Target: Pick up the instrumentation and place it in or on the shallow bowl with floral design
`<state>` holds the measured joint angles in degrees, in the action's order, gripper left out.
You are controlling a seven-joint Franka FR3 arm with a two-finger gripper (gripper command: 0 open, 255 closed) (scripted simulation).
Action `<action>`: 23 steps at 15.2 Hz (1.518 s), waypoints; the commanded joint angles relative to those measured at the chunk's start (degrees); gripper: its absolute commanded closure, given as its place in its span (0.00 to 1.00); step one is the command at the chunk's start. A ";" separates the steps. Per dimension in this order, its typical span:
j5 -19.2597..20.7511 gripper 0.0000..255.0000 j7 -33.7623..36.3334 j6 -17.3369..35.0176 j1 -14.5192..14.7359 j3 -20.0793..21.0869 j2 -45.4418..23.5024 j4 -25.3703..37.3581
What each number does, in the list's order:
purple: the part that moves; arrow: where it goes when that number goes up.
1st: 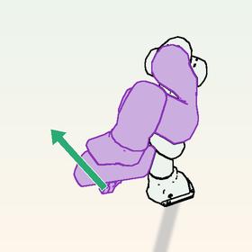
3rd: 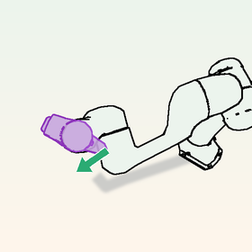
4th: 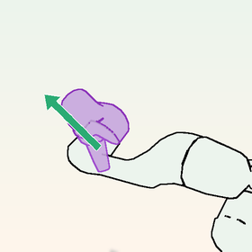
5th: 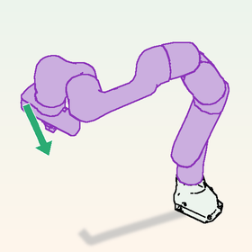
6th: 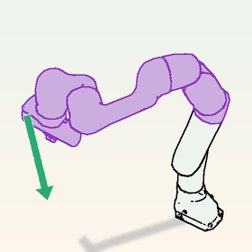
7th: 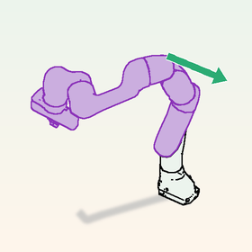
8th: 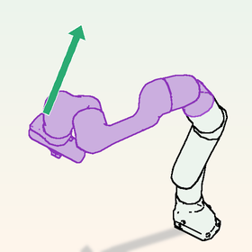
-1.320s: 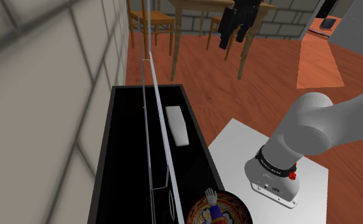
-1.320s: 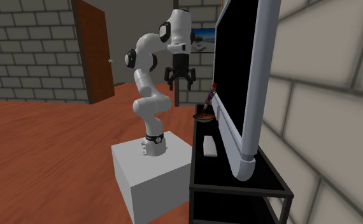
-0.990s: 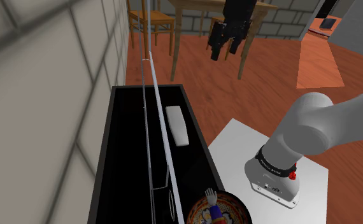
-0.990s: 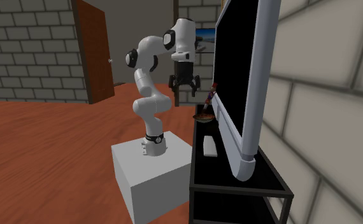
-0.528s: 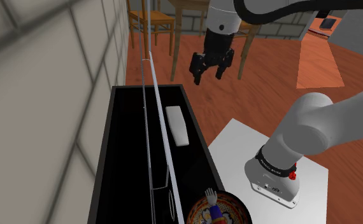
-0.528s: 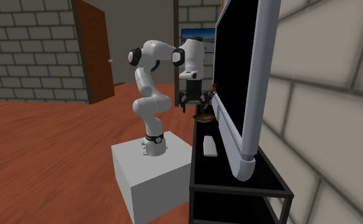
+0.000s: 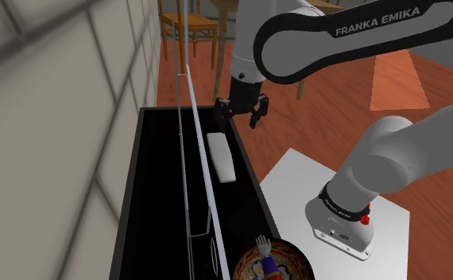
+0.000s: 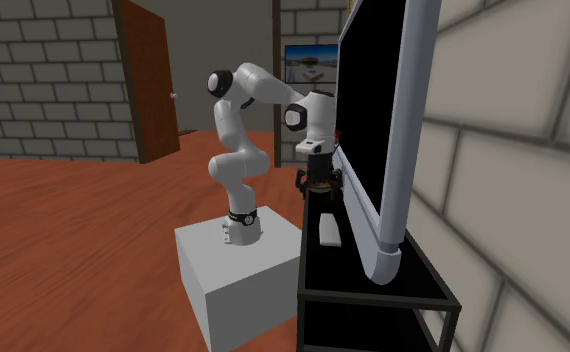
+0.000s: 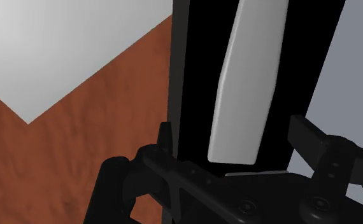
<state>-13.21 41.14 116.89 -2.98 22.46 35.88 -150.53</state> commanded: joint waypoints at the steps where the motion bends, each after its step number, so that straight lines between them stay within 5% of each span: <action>1: -1.19 0.00 3.97 5.18 -0.59 2.78 -4.19 -0.84; 4: -1.83 0.00 9.70 11.62 -1.96 6.52 -10.60 -0.77; 12: -1.68 0.00 10.82 19.68 -3.76 9.66 -16.10 -3.34; 20: -1.75 0.00 10.77 19.67 -3.89 9.79 -16.08 -3.33; 21: -1.35 1.00 10.94 19.72 -4.20 9.90 -16.73 -2.73; 23: -1.16 1.00 11.04 20.03 -4.36 10.00 -17.15 -2.62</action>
<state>-14.33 52.03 136.17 -7.46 32.11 19.32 -153.26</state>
